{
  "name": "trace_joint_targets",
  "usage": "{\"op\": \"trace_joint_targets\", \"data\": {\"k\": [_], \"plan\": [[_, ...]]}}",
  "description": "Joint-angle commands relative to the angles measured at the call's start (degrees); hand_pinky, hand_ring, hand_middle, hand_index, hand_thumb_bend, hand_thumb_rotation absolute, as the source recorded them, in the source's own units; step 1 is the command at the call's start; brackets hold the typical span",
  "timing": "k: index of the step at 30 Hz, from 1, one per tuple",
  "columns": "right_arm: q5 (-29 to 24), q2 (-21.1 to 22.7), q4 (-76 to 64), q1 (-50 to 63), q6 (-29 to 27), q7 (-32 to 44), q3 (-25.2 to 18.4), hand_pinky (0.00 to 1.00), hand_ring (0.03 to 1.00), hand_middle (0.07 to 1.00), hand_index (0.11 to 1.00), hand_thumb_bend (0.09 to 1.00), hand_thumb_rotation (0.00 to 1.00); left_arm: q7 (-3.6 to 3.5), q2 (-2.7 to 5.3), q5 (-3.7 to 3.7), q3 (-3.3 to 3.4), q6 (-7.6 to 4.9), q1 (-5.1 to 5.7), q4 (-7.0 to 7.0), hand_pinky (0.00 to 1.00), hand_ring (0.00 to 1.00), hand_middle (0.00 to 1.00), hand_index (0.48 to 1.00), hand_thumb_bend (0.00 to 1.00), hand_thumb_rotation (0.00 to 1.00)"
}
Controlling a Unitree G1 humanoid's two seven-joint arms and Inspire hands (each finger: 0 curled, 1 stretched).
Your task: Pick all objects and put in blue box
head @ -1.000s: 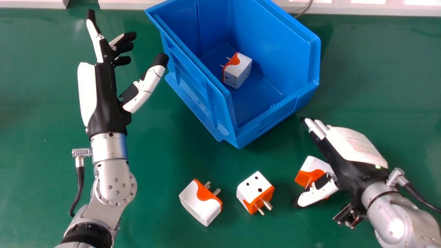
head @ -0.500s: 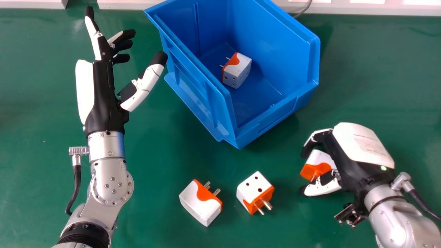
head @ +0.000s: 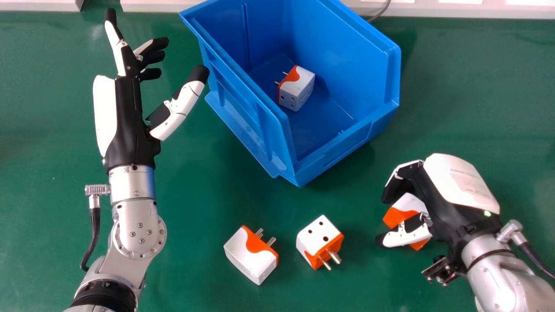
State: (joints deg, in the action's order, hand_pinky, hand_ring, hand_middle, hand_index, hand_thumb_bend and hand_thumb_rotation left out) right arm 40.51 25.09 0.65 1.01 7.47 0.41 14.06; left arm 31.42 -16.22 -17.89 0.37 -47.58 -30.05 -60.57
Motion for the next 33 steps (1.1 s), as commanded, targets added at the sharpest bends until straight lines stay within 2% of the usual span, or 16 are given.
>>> {"op": "trace_joint_targets", "data": {"k": [1, 5, 10, 14, 19, 27, 33], "plan": [[-0.6, 0.3, 0.9, 2.5, -1.0, 0.4, 0.5, 0.37, 0.461, 0.517, 0.472, 0.500, 0.00, 0.30, -0.23, 0.03, 0.12, -0.52, -0.30, 0.60, 0.71, 0.77, 0.79, 0.815, 0.75, 0.60], [-1.2, 0.2, 0.3, 3.0, -3.4, -2.3, -0.5, 0.38, 0.453, 0.513, 0.480, 0.500, 0.00, 0.33, -0.27, -0.01, 0.09, -0.56, -0.42, 0.33, 0.71, 0.77, 0.79, 0.815, 0.75, 0.60], [0.9, -0.8, 3.0, 4.0, -12.3, -16.8, -1.2, 0.42, 0.452, 0.505, 0.459, 0.503, 0.00, 0.26, -0.15, 0.09, 0.10, -0.57, -0.57, 0.08, 0.71, 0.77, 0.79, 0.814, 0.75, 0.60], [3.8, -0.7, 8.9, 2.6, -20.5, -30.3, -0.8, 0.41, 0.481, 0.501, 0.449, 0.502, 0.00, 0.01, 0.05, 0.43, 0.25, -0.71, -0.51, 0.20, 0.71, 0.77, 0.79, 0.814, 0.75, 0.60], [5.6, -0.4, 15.0, 0.7, -29.1, -41.8, -0.5, 0.40, 0.485, 0.507, 0.461, 0.502, 0.00, 0.45, 0.17, 0.24, 0.21, -0.85, -0.59, 0.00, 0.72, 0.77, 0.79, 0.814, 0.75, 0.60], [9.0, -0.5, 21.4, -2.1, -35.5, -53.2, 0.6, 0.41, 0.482, 0.504, 0.461, 0.503, 0.00, 0.09, 0.15, 0.58, 0.38, -0.89, -0.64, -0.11, 0.72, 0.77, 0.79, 0.814, 0.75, 0.60], [9.6, -0.3, 23.6, -3.0, -37.5, -55.3, 1.0, 0.42, 0.481, 0.498, 0.458, 0.503, 0.00, 0.04, 0.19, 0.65, 0.40, -0.90, -0.62, -0.21, 0.72, 0.77, 0.79, 0.814, 0.75, 0.60]]}}
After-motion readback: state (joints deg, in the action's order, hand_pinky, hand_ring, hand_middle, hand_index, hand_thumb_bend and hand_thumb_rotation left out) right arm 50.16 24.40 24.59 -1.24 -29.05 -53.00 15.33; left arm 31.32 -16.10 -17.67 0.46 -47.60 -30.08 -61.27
